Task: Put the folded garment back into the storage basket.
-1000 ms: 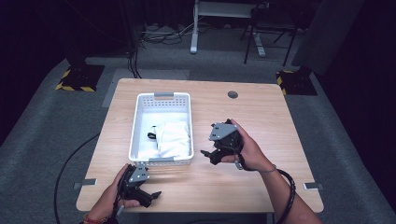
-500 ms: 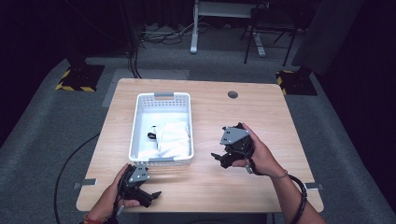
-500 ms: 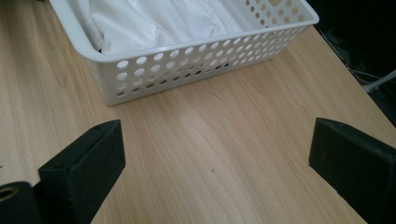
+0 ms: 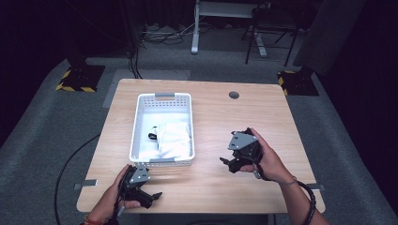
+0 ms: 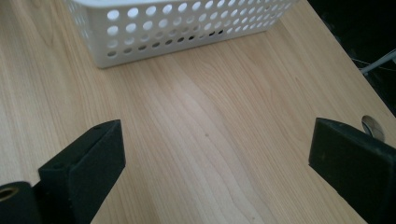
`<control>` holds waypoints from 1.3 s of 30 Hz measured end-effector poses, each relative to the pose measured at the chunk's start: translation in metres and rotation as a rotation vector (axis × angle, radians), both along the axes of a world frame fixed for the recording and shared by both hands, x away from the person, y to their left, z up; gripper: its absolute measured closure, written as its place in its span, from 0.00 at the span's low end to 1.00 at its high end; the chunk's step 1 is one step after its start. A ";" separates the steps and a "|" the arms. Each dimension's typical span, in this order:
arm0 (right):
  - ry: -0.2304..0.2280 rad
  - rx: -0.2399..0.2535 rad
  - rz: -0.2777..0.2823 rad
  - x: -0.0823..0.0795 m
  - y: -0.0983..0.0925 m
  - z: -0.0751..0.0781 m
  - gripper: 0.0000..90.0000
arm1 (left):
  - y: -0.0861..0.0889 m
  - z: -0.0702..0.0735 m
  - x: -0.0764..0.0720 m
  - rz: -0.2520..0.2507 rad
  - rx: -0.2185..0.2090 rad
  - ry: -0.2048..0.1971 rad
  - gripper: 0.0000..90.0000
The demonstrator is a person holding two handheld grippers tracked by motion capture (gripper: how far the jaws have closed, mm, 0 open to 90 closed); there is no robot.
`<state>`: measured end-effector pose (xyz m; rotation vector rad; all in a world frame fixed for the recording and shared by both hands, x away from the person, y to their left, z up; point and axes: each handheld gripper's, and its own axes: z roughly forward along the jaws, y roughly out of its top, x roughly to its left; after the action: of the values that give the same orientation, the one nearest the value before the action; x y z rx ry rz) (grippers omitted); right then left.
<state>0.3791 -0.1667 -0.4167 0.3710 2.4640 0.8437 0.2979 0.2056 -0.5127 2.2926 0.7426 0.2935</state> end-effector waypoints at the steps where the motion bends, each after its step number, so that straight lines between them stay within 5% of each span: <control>1: -0.002 -0.005 0.002 -0.001 -0.002 -0.001 0.04 | 0.000 0.000 0.000 0.000 0.000 0.000 0.01; 22: 0.030 -0.066 -0.083 -0.011 -0.031 -0.027 0.04 | 0.000 0.000 0.000 0.000 0.001 -0.001 0.01; 39: 0.061 -0.042 -0.137 -0.028 -0.062 -0.051 0.04 | 0.000 0.000 0.000 0.000 0.000 0.000 0.01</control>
<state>0.3509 -0.2292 -0.4675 0.5513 2.4751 0.7331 0.2979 0.2056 -0.5127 2.2924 0.7429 0.2933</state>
